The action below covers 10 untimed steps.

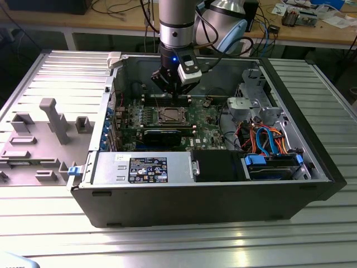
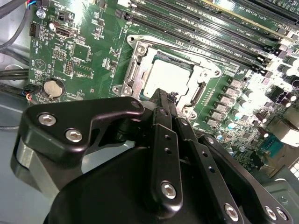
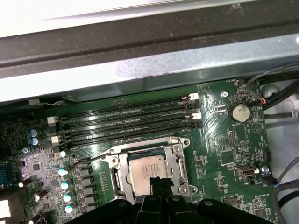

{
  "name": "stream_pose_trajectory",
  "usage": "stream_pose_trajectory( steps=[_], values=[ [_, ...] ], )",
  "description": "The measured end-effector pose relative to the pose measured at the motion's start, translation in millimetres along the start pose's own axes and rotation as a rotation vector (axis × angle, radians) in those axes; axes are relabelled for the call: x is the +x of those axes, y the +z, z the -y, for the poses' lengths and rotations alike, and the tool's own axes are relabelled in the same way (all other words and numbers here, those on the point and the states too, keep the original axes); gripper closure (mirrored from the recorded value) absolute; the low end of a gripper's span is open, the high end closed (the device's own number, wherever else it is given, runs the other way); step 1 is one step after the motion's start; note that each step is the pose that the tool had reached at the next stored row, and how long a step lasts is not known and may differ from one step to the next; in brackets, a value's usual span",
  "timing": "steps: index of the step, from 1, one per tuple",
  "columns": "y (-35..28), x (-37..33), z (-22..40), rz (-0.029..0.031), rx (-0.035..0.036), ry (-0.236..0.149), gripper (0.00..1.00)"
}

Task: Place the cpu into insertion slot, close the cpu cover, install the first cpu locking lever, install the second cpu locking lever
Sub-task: 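Install the first cpu locking lever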

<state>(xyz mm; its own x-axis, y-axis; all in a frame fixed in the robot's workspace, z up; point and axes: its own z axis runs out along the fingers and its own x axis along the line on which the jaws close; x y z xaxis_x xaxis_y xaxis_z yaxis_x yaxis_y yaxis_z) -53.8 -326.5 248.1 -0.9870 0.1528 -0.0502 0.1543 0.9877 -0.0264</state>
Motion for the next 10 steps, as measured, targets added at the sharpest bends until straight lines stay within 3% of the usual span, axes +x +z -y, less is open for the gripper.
stream_pose_trajectory(
  steps=[10],
  values=[
    [0.0,0.0,0.0,0.0007,-0.0013,-0.026,0.89]
  ],
)
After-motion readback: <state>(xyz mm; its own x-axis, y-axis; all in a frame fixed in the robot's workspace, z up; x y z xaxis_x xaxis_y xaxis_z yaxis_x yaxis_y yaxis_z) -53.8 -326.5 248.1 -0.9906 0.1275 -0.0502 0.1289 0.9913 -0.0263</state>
